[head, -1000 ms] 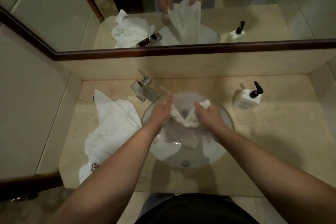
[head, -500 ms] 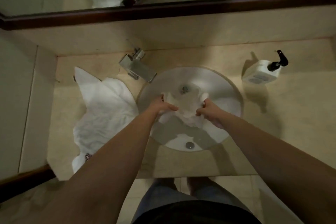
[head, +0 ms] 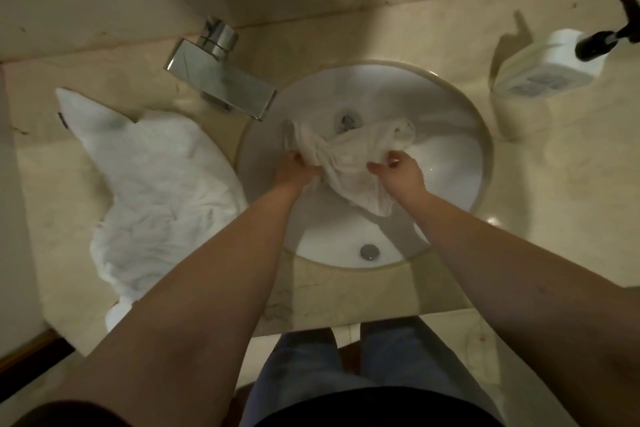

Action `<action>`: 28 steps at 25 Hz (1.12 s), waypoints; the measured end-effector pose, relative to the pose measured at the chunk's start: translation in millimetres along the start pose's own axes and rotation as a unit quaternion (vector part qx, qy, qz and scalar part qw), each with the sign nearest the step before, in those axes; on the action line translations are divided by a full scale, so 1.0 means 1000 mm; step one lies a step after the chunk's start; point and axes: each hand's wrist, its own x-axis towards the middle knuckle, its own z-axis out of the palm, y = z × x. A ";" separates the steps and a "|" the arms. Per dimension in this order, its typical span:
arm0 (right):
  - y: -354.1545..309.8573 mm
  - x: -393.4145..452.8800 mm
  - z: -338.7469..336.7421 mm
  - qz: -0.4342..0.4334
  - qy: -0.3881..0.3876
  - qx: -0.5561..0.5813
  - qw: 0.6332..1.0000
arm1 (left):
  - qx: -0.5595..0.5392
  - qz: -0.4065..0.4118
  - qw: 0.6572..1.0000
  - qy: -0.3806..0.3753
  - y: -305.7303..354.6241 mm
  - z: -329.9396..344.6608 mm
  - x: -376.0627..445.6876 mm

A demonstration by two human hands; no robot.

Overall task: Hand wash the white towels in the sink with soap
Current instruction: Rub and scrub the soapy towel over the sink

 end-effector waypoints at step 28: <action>-0.057 -0.134 -0.121 -0.277 0.155 0.157 0.935 | -0.159 0.216 0.924 0.272 0.088 -0.036 -0.200</action>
